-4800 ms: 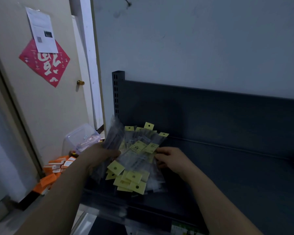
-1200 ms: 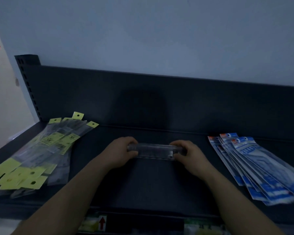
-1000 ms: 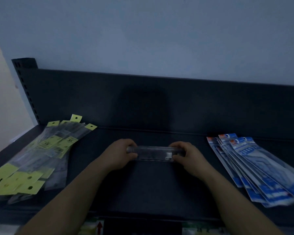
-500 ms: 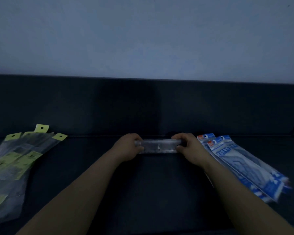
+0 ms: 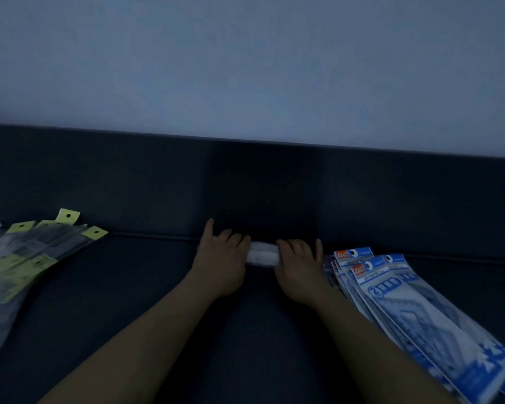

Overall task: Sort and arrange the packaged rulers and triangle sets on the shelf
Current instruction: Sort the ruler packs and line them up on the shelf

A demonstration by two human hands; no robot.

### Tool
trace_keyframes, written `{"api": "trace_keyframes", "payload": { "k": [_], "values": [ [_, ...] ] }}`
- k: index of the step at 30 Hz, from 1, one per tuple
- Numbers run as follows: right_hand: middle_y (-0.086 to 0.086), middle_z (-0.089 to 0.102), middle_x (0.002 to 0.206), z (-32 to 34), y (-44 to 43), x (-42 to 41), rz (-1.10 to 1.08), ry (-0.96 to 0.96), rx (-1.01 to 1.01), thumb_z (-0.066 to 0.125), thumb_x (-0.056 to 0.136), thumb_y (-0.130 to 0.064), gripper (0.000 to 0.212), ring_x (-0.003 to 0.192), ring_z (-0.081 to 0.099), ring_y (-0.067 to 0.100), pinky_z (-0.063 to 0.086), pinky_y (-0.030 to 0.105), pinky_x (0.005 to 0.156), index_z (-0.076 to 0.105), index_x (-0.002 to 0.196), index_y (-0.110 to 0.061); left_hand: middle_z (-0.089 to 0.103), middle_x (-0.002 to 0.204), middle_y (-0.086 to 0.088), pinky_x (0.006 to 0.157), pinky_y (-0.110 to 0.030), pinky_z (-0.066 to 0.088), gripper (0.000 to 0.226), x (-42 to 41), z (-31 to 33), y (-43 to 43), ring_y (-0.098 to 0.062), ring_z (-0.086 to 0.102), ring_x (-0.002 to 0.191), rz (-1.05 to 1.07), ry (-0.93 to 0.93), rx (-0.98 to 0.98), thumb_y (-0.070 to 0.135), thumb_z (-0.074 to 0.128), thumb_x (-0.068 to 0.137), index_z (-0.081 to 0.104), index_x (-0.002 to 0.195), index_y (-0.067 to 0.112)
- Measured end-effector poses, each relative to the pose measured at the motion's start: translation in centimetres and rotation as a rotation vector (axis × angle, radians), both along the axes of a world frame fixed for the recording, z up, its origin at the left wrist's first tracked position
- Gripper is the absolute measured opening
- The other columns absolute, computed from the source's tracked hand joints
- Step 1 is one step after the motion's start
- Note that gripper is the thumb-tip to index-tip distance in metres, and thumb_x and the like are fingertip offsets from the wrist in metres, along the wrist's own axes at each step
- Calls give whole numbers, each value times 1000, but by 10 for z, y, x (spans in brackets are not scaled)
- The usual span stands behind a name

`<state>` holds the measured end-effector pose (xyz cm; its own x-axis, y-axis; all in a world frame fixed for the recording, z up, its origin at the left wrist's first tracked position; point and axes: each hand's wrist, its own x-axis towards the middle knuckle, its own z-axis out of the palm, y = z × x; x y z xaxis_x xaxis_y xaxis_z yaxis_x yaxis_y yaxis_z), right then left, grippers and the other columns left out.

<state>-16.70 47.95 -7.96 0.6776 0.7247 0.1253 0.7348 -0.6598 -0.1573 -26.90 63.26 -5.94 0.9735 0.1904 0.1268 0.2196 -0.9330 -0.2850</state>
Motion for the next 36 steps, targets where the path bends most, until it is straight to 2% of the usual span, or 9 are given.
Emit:
{"api": "trace_keyframes", "payload": {
  "k": [4, 8, 11, 14, 17, 21, 29, 32, 36],
  "values": [
    [3, 24, 153, -4, -4, -8, 27, -27, -50, 15, 86, -44, 70, 140, 18, 21, -15, 51, 112, 17, 149, -15, 40, 148, -5, 114, -58, -6, 56, -8, 0, -4, -27, 41, 130, -18, 40, 61, 38, 20, 99, 23, 150, 15],
    [2, 13, 158, 0, -8, -17, 27, -33, -114, 17, 89, -48, 71, 145, 10, 19, -14, 50, 113, 9, 151, -16, 42, 147, -6, 114, -57, -7, 85, -17, -2, 0, -29, 45, 125, -65, 98, 118, 52, -15, 81, 18, 151, 17],
    [4, 1, 161, 4, -13, -29, 16, -7, -175, 17, 93, -52, 70, 147, -1, 19, -12, 49, 116, 1, 152, -17, 40, 148, -6, 113, -58, -4, 92, -26, 0, 2, -30, 43, 127, -83, 84, 103, 57, -20, 75, 19, 151, 22],
    [4, -10, 160, 4, -21, -45, -3, 29, -213, 17, 97, -56, 71, 147, -12, 18, -14, 48, 116, -6, 152, -18, 27, 155, -5, 115, -57, -2, 96, -41, -3, -1, -27, 28, 139, -99, 97, 50, 58, -22, 72, 17, 151, 21],
    [3, -15, 159, 6, -28, -54, 3, 65, -233, 16, 97, -56, 71, 145, -18, 16, -14, 44, 117, -11, 151, -18, 12, 160, -6, 118, -50, -3, 92, -56, -8, -8, -22, 11, 146, -82, 107, -59, 60, -17, 78, 9, 153, 15],
    [3, -16, 159, 9, -34, -65, 23, 130, -230, 18, 98, -55, 71, 145, -18, 16, -11, 38, 118, -13, 151, -19, -7, 161, -6, 119, -42, -8, 72, -75, -5, -19, -19, -8, 147, -23, 155, -242, 56, 11, 98, -4, 153, 13],
    [1, -20, 158, 10, -48, -91, 37, 171, -241, 19, 97, -57, 72, 144, -22, 14, -12, 38, 118, -14, 151, -22, -27, 156, -4, 117, -35, -14, 78, -107, -7, -33, -16, -25, 143, -10, 240, -417, 61, 14, 96, -18, 150, 14],
    [0, -22, 157, 9, -53, -99, 40, 150, -241, 19, 97, -57, 73, 143, -23, 14, -13, 37, 118, -15, 150, -22, -30, 155, -2, 114, -31, -15, 79, -118, -7, -40, -15, -26, 143, -11, 243, -479, 61, 16, 96, -20, 149, 15],
    [-2, -26, 155, 10, -60, -107, 39, 156, -255, 12, 90, -66, 79, 142, -25, 11, -15, 36, 116, -20, 149, -23, -28, 156, -2, 118, -32, -12, 79, -129, -10, -46, -14, -25, 143, -6, 207, -493, 62, 17, 95, -18, 150, 17]
  ]
}}
